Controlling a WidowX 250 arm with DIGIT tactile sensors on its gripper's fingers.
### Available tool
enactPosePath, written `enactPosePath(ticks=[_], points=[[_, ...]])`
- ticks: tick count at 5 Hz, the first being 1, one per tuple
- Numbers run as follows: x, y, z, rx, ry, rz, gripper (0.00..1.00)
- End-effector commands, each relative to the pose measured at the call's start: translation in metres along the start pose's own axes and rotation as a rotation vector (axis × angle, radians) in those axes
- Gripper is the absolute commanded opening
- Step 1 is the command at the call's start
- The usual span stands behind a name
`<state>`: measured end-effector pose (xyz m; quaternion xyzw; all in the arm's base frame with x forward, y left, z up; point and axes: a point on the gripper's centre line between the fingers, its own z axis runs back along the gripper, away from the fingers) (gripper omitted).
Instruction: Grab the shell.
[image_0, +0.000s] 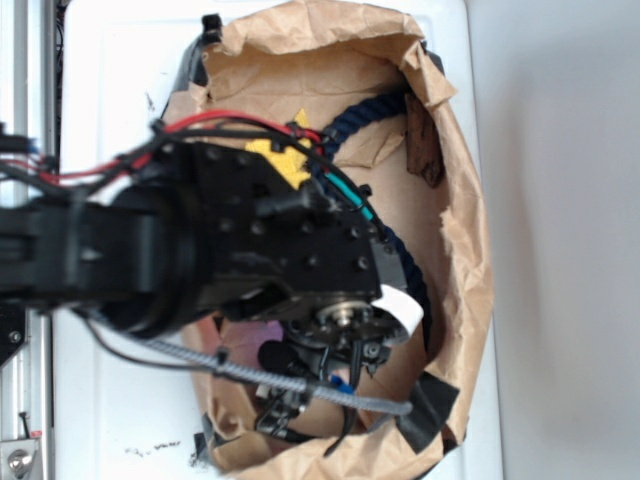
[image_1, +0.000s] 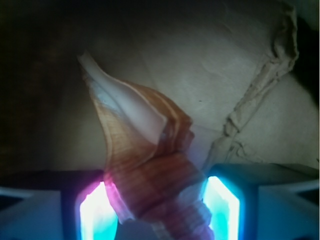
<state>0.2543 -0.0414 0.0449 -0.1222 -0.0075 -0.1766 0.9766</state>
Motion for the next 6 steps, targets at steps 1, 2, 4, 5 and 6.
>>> enactPosePath(ticks=[1,2,4,5,6], points=[[0.004,0.015,0.079,0.119,-0.179,0.151,0.0],[0.0,0.021,0.105,0.232,-0.203,0.306,0.0],[-0.009,0.023,0.149,0.366,-0.135,0.555,0.0],[-0.017,0.022,0.16,0.384,-0.068,0.626,0.0],[-0.017,0.023,0.162,0.386,-0.03,0.633,0.0]])
